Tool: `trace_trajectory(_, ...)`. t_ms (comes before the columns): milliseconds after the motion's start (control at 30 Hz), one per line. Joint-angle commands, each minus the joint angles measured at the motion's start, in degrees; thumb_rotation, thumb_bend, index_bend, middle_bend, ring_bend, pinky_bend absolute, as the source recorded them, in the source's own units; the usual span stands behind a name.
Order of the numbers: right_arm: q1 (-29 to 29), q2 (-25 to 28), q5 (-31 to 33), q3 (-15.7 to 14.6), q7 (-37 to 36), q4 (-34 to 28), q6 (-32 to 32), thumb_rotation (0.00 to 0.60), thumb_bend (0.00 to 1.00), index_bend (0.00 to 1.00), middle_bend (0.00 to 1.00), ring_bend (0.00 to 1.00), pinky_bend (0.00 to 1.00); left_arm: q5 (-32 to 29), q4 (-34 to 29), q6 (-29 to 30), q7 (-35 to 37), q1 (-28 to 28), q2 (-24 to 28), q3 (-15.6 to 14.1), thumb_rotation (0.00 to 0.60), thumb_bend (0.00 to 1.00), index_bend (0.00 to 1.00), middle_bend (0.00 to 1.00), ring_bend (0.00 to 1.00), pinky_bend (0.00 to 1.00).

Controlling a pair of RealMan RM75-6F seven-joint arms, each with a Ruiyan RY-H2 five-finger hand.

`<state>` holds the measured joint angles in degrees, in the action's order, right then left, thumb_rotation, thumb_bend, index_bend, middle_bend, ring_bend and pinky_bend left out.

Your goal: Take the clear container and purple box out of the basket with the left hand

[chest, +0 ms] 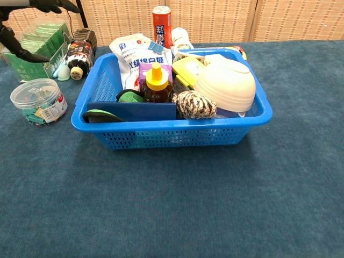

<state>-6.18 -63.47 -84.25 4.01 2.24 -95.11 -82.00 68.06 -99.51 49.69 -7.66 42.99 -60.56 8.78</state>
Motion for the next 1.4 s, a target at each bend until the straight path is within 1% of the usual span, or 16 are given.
trace_trajectory(33,0.03,0.08,0.11,0.1,-0.2,0.05,-0.07,0.6,0.0,0.0,0.0,0.0,0.0,-3.18,-1.63,-0.94,-4.29,2.55,-2.18,1.12,0.6,0.25,0.0,0.0,0.0,0.02)
trace_trajectory(200,0.0,0.33,0.42,0.28,-0.93,0.14,0.05,0.6,0.0,0.0,0.0,0.0,0.0,-8.12,-1.96,-1.33,-11.14,6.02,-5.77,1.67,0.6,0.25,0.0,0.0,0.0,0.02)
trace_trajectory(300,-0.05,0.54,0.92,0.57,-1.63,0.38,0.22,0.6,0.0,0.0,0.0,0.0,0.0,-10.47,0.28,0.6,-17.43,8.44,-10.72,1.45,0.6,0.26,0.0,0.0,0.0,0.02)
trace_trajectory(367,-0.08,0.58,1.09,0.65,-1.82,0.44,0.32,0.6,0.0,0.0,0.0,0.0,0.0,-11.33,1.2,1.72,-19.53,9.11,-12.75,1.32,0.6,0.26,0.0,0.0,0.0,0.02)
trace_trajectory(500,-0.14,0.66,1.28,0.72,-2.13,0.53,0.51,0.6,0.0,0.0,0.0,0.0,0.0,-13.82,3.28,1.95,-22.71,10.86,-16.36,1.0,0.6,0.26,0.0,0.0,0.0,0.02)
trace_trajectory(600,-0.19,0.68,1.42,0.74,-2.24,0.6,0.66,0.6,0.0,0.0,0.0,0.0,0.0,-14.92,4.66,2.23,-23.08,11.58,-18.19,1.31,0.6,0.26,0.0,0.0,0.0,0.02)
trace_trajectory(767,-0.32,0.66,1.59,0.77,-2.29,0.72,0.98,0.6,0.0,0.0,0.0,0.0,0.0,-15.55,6.32,2.38,-23.65,12.67,-19.83,1.64,0.6,0.25,0.0,0.0,0.0,0.02)
trace_trajectory(1067,-0.48,0.69,1.92,0.81,-2.46,0.85,1.41,0.6,0.0,0.0,0.0,0.0,0.0,-17.53,7.75,1.86,-24.83,13.99,-22.34,1.02,0.6,0.25,0.0,0.0,0.0,0.01)
trace_trajectory(1267,-0.72,0.8,1.86,0.59,-2.71,0.85,2.1,0.6,0.0,0.0,0.0,0.0,0.0,-18.95,9.88,2.34,-25.08,14.88,-24.69,1.46,0.6,0.21,0.0,0.0,0.0,0.01)
trace_trajectory(1400,-0.79,0.83,2.14,0.68,-3.02,1.0,2.31,0.6,0.0,0.0,0.0,0.0,0.0,-19.81,11.57,2.21,-25.44,15.75,-26.19,1.82,0.6,0.2,0.0,0.0,0.0,0.01)
